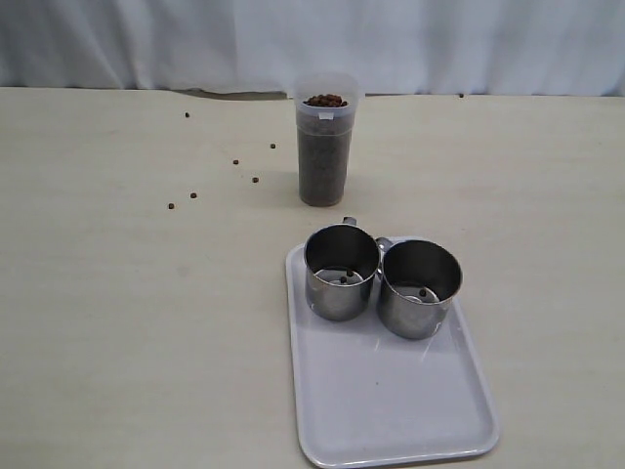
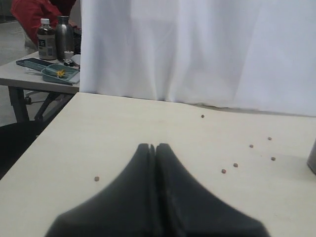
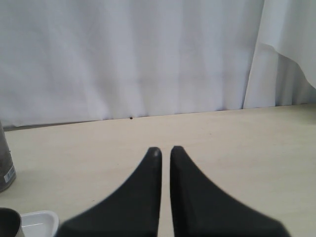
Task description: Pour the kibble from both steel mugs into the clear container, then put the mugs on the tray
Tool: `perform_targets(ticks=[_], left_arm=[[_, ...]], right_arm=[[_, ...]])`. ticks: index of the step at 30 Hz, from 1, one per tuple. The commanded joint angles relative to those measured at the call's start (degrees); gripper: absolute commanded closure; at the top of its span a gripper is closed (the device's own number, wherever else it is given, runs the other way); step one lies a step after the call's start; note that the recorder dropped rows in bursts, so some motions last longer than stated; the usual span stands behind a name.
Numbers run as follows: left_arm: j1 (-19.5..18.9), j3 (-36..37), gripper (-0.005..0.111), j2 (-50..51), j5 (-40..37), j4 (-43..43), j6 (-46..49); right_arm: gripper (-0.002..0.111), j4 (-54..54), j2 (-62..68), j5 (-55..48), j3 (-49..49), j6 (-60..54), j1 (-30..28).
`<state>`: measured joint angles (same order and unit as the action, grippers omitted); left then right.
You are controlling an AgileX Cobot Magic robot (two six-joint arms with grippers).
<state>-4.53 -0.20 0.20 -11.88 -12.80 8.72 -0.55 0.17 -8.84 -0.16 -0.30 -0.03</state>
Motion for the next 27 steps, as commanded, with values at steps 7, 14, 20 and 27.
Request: perform_targets(ticks=[7, 14, 20, 27], left_arm=[[0.44, 0.2, 0.107, -0.2, 0.93, 1.73, 2.36], [0.44, 0.2, 0.107, -0.2, 1.05, 1.72, 2.36], [0.44, 0.2, 0.107, -0.2, 1.05, 1.72, 2.36], [0.44, 0.2, 0.107, -0.2, 1.05, 1.72, 2.36]], right_arm=[[0.103, -0.08, -0.17, -0.11, 0.16, -0.4, -0.39], [0.103, -0.08, -0.17, -0.11, 0.16, -0.4, -0.39], [0.103, -0.08, -0.17, -0.11, 0.16, -0.4, -0.39], [0.103, -0.08, -0.17, -0.11, 0.16, -0.4, -0.39]])
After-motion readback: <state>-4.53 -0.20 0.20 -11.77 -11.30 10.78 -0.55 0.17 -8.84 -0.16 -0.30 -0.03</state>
